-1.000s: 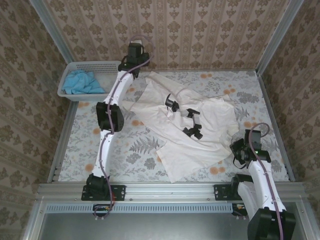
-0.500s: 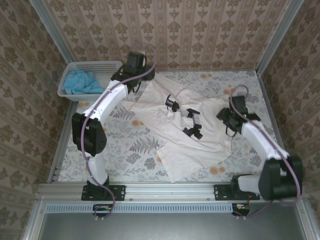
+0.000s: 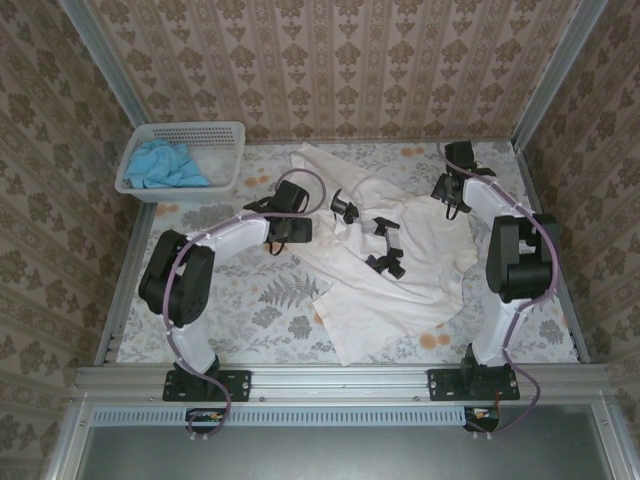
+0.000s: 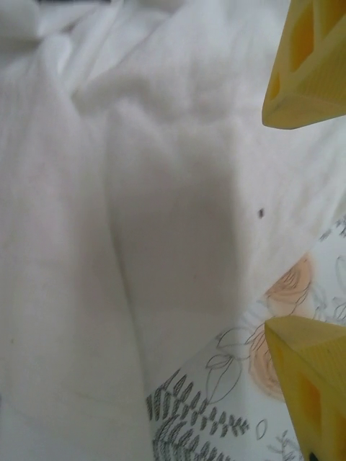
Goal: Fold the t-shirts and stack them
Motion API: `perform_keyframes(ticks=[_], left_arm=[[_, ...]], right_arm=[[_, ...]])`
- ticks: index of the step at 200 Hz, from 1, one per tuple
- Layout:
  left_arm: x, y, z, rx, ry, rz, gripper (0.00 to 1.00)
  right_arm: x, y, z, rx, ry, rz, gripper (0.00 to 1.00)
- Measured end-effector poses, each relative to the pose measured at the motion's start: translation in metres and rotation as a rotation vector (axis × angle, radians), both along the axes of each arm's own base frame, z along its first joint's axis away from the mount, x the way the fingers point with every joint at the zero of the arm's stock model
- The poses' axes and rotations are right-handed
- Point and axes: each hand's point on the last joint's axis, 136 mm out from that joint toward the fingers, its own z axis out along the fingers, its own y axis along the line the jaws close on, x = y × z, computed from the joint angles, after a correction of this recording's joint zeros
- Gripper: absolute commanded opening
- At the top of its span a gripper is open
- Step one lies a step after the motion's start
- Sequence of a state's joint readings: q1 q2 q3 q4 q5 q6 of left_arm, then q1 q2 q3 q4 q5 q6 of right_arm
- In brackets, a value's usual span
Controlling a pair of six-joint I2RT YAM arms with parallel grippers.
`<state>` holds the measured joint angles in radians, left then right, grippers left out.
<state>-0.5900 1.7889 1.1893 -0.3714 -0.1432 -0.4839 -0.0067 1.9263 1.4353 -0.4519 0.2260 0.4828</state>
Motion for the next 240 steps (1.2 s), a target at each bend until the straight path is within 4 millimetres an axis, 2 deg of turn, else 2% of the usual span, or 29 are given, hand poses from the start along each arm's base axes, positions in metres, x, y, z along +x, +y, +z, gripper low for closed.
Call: perform_keyframes(ticks=[18, 36, 65, 81, 109, 130, 137, 153, 176, 203, 240], left_arm=[[-0.002, -0.009, 0.005, -0.035, -0.015, -0.006, 0.71], [-0.003, -0.009, 0.002, -0.051, -0.010, 0.004, 0.70], [-0.011, -0.004, -0.011, -0.052, 0.022, 0.031, 0.71], [-0.015, -0.002, -0.016, -0.051, 0.037, 0.042, 0.71], [-0.018, -0.004, -0.023, -0.060, 0.045, 0.051, 0.61], [-0.020, -0.006, -0.028, -0.064, 0.049, 0.058, 0.48], [-0.021, -0.005, -0.029, -0.063, 0.052, 0.060, 0.44], [-0.021, -0.005, -0.033, -0.057, 0.054, 0.063, 0.40], [-0.020, -0.004, -0.039, -0.049, 0.060, 0.071, 0.28], [-0.020, -0.003, -0.046, -0.038, 0.066, 0.077, 0.00], [-0.020, -0.003, -0.047, -0.032, 0.063, 0.078, 0.00]], right_arm=[[0.016, 0.002, -0.008, -0.001, 0.010, 0.040, 0.52], [0.028, 0.005, -0.014, -0.001, 0.017, 0.066, 0.50], [0.026, 0.007, -0.027, 0.002, 0.057, 0.096, 0.44], [0.027, 0.008, -0.033, 0.004, 0.075, 0.102, 0.36], [0.025, 0.009, -0.036, 0.009, 0.096, 0.110, 0.18], [0.024, 0.010, -0.037, 0.013, 0.102, 0.117, 0.03], [0.024, 0.011, -0.036, 0.016, 0.103, 0.117, 0.00], [0.024, 0.011, -0.036, 0.020, 0.106, 0.115, 0.00], [0.025, 0.012, -0.034, 0.024, 0.100, 0.113, 0.00], [0.026, 0.012, -0.021, 0.028, 0.073, 0.106, 0.00], [0.032, 0.014, 0.019, 0.057, -0.017, 0.092, 0.00]])
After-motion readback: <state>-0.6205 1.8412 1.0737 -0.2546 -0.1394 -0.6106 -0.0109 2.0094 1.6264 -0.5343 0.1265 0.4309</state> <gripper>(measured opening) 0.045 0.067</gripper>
